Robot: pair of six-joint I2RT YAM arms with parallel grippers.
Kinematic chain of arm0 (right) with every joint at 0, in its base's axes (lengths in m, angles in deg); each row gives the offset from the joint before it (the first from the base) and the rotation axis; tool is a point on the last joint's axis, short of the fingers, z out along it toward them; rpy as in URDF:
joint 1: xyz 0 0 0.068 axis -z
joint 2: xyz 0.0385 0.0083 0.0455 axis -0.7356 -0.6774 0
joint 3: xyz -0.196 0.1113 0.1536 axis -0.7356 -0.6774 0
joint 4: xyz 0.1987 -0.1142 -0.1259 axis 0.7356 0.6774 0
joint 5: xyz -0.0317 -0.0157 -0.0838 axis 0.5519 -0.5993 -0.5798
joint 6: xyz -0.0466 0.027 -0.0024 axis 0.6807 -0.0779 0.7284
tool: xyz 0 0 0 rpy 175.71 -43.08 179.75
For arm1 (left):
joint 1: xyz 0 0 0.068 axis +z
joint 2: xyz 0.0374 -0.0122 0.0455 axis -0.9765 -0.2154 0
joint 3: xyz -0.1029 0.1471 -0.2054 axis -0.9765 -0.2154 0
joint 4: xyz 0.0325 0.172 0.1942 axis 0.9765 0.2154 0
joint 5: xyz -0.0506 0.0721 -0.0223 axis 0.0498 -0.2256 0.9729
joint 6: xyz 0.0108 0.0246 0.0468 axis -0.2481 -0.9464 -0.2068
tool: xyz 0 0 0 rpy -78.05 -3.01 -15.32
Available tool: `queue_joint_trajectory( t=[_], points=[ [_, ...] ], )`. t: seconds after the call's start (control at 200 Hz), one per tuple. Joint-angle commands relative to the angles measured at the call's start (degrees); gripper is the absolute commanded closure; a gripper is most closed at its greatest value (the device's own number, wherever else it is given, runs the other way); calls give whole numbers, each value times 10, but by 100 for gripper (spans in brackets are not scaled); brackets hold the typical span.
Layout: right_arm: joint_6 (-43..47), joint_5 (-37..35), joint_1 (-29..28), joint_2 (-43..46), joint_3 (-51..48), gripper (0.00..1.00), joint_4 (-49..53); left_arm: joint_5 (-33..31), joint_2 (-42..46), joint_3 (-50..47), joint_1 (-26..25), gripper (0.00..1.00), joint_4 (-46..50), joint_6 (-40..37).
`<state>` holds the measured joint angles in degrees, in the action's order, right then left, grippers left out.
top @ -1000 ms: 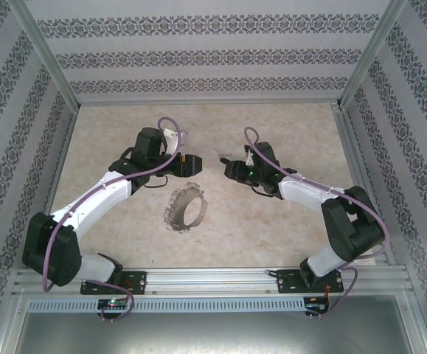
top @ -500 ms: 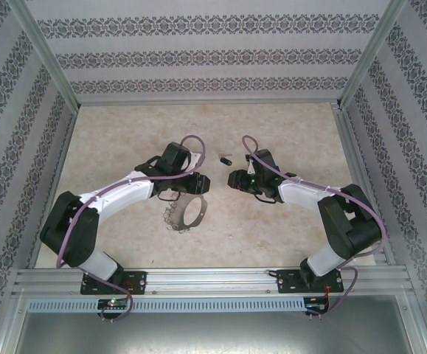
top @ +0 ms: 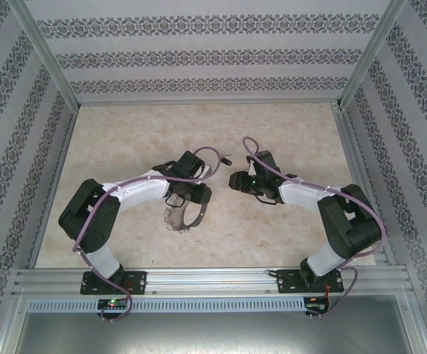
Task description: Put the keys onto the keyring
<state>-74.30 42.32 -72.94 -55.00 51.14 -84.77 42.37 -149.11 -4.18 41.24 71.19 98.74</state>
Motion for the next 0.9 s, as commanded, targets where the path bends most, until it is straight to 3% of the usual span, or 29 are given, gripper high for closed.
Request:
queue_joint_trajectory(
  t=[0.0, 0.894],
  points=[
    [7, -2, 5, -1, -8, 50, -7, -36, -14, 20, -6, 67, 19, -22],
    [13, 5, 10, 0, -12, 51, -17, -66, -66, 34, -7, 71, -11, -40]
  ],
)
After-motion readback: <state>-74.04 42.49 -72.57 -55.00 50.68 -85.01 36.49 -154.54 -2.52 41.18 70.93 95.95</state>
